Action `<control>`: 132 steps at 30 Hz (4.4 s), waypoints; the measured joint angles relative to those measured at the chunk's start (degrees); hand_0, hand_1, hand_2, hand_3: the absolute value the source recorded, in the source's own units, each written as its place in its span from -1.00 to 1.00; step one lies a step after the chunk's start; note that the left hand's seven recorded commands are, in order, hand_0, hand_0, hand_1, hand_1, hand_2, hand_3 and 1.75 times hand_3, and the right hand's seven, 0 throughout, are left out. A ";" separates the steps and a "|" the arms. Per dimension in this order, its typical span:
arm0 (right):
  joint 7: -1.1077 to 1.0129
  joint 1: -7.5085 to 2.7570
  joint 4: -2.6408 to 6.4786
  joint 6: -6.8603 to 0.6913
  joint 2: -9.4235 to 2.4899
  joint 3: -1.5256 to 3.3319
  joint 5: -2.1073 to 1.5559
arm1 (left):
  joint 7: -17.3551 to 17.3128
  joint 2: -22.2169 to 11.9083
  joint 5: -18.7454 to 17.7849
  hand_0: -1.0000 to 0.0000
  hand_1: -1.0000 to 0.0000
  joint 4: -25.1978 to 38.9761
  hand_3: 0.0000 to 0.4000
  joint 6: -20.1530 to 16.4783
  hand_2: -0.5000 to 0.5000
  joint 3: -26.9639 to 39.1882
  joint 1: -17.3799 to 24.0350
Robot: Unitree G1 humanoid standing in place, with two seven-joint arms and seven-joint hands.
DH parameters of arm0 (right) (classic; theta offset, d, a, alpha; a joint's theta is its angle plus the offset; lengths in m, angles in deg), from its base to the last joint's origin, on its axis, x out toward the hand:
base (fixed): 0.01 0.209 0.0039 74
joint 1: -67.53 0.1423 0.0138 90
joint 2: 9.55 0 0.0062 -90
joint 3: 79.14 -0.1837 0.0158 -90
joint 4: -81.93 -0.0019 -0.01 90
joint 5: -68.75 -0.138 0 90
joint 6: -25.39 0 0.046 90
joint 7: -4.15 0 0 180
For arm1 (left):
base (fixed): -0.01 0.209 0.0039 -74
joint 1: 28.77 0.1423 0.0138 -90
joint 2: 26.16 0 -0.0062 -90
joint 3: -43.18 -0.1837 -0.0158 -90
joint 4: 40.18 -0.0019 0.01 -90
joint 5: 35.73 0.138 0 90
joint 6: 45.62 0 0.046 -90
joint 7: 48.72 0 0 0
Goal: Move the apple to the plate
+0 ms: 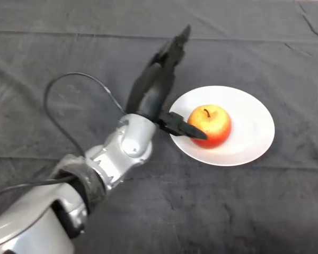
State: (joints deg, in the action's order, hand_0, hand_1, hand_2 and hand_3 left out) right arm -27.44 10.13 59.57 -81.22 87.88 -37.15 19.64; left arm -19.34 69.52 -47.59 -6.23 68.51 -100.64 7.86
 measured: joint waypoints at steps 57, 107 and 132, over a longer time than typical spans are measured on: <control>0.50 0.02 0.00 -0.01 -0.03 0.06 0.08 | 2.87 -31.37 -1.60 1.00 1.00 40.65 -1.00 8.93 0.00 50.50 48.74; 0.58 0.02 0.00 -0.01 -0.04 0.08 0.09 | -5.21 -25.41 -1.24 1.00 1.00 32.87 -1.00 11.53 0.00 66.30 50.22; 0.59 0.02 0.00 -0.01 -0.04 0.09 0.09 | -8.38 -22.73 1.17 1.00 1.00 32.87 -1.00 10.78 0.00 68.67 50.12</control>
State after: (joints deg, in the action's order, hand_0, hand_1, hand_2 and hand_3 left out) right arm -26.85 10.15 59.57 -81.22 87.85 -37.06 19.73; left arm -27.73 46.80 -46.42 26.64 79.29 -31.97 57.98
